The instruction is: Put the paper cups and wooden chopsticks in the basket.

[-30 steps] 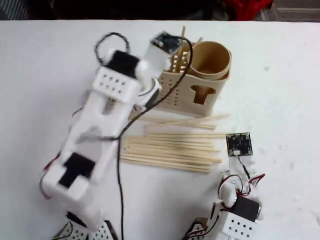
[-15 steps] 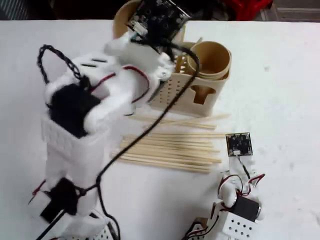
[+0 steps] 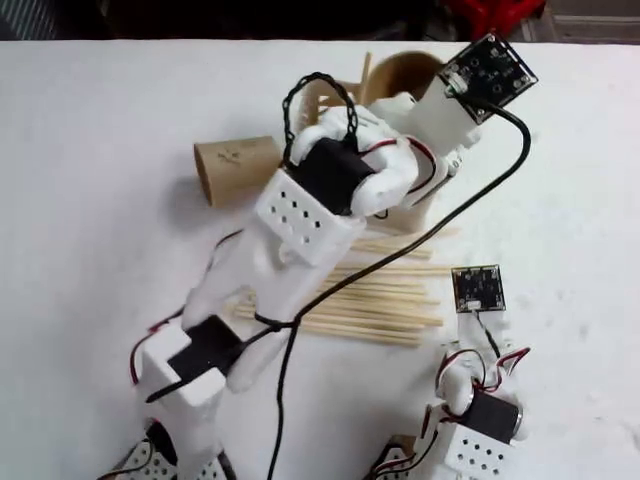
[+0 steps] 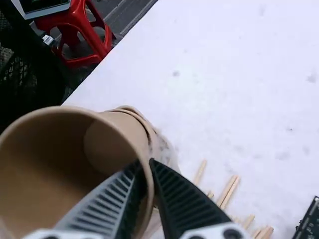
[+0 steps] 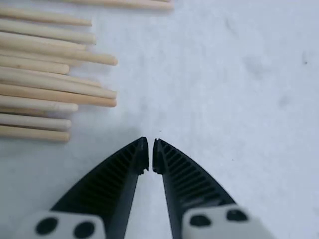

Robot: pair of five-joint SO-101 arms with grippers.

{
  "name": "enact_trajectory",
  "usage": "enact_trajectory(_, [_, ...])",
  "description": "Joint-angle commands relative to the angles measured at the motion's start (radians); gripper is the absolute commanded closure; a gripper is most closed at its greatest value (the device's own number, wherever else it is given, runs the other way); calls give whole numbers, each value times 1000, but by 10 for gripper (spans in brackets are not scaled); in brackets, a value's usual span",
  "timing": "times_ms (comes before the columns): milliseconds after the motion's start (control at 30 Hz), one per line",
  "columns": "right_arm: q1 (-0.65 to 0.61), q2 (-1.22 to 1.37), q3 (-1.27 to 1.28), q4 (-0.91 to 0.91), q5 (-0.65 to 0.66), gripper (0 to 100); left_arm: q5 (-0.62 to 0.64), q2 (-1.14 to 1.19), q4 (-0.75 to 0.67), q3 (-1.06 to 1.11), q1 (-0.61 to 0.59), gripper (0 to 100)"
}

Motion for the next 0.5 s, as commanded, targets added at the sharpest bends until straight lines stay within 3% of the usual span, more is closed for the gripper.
enact_trajectory(0, [7,-10,5,5,8,964,-8,-1,3,-41,10,973])
enact_trajectory(167, [7,-10,5,5,8,964,-9,2,-9,-41,10,967])
enact_trajectory(333, [7,-10,5,5,8,964,-9,2,-44,-41,10,871])
enact_trajectory(467, [7,-10,5,5,8,964,-9,1,-75,-41,8,866])
